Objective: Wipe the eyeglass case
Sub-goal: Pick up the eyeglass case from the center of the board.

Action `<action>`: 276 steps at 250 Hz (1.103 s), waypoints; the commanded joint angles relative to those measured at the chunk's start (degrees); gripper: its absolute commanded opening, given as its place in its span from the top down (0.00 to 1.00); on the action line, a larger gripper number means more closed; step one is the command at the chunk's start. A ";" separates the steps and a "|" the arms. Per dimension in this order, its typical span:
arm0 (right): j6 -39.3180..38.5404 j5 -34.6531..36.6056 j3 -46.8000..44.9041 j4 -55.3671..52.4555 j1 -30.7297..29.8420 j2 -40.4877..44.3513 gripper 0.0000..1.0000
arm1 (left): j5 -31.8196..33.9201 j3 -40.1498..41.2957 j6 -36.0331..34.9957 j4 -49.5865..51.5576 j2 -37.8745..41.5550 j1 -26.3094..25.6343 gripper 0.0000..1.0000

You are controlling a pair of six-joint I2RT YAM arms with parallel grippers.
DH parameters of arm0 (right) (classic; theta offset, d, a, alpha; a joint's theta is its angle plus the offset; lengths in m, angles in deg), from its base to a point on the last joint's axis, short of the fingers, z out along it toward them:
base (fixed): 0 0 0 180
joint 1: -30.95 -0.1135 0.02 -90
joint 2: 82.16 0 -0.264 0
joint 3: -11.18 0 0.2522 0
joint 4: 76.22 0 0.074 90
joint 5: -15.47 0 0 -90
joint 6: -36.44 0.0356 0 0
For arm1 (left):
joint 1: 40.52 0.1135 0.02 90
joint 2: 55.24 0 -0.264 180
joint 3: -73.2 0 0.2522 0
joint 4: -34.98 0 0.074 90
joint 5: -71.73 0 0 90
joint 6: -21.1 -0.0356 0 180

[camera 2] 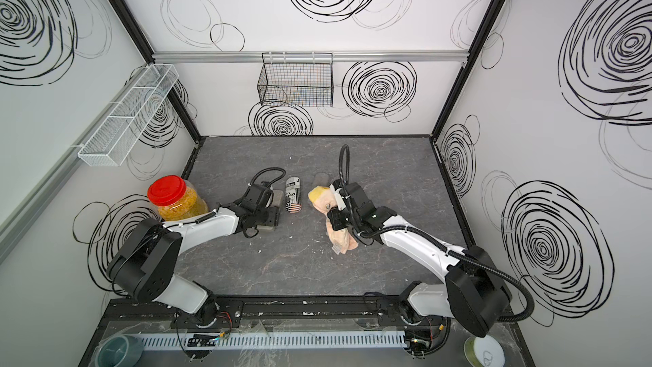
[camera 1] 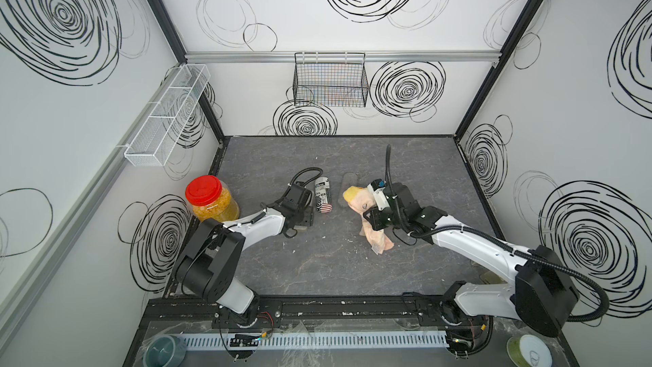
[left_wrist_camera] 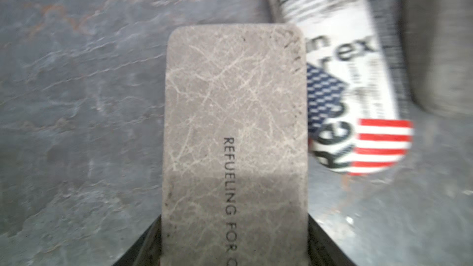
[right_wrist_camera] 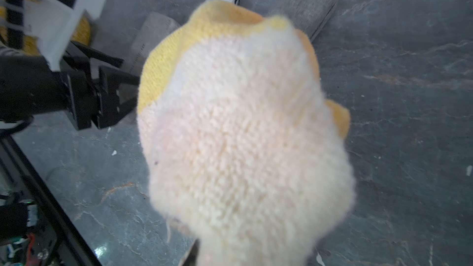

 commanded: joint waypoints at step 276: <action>-0.50 -0.11 -1.49 -0.50 -0.84 1.91 0.76 | 3.69 6.48 5.11 7.06 6.59 -2.32 0.17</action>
